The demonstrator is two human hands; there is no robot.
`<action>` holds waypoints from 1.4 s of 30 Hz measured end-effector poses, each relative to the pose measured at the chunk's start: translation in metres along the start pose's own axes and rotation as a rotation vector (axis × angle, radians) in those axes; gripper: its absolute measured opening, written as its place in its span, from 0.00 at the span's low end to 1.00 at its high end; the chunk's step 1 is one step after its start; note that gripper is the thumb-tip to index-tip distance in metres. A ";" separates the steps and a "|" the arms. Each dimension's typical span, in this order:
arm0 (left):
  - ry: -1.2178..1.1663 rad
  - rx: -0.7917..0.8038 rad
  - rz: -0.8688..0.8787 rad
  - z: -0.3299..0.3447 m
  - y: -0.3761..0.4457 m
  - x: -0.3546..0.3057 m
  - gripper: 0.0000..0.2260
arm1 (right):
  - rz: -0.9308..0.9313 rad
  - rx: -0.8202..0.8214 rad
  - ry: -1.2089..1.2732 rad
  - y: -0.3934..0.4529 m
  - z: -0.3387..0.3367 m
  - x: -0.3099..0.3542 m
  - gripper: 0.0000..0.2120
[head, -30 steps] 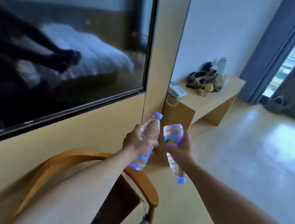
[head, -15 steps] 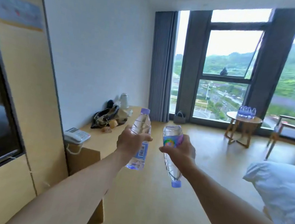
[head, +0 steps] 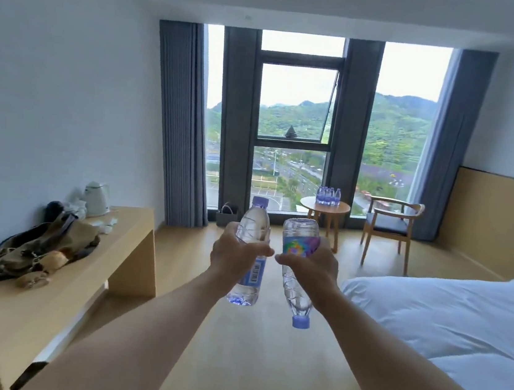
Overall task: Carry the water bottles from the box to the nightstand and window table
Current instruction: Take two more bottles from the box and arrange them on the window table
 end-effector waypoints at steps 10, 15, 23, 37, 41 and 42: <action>-0.069 0.143 0.071 0.029 0.231 0.021 0.34 | 0.031 -0.160 -0.049 0.187 -0.002 -0.034 0.36; -0.107 0.183 0.064 0.037 0.340 0.027 0.32 | 0.058 -0.185 -0.048 0.275 0.004 -0.047 0.36; -0.066 0.205 0.095 0.069 0.482 0.043 0.27 | 0.092 -0.201 -0.019 0.411 0.005 -0.097 0.36; -0.033 0.182 0.088 0.187 0.779 0.028 0.27 | 0.131 -0.193 0.027 0.725 -0.058 -0.193 0.38; -0.040 0.214 0.071 0.221 0.855 0.040 0.27 | 0.139 -0.180 0.018 0.800 -0.070 -0.217 0.38; -0.047 0.220 0.067 0.229 0.873 0.045 0.27 | 0.148 -0.176 0.027 0.818 -0.072 -0.225 0.38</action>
Point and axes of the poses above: each hand's wrist, its own y-axis towards the middle knuckle, its own z-axis out of the palm, x = y × z, the point moved 7 cm from there along y, towards the middle knuckle, and after that the axes turned 14 degrees about x, right-handed, at the moved point
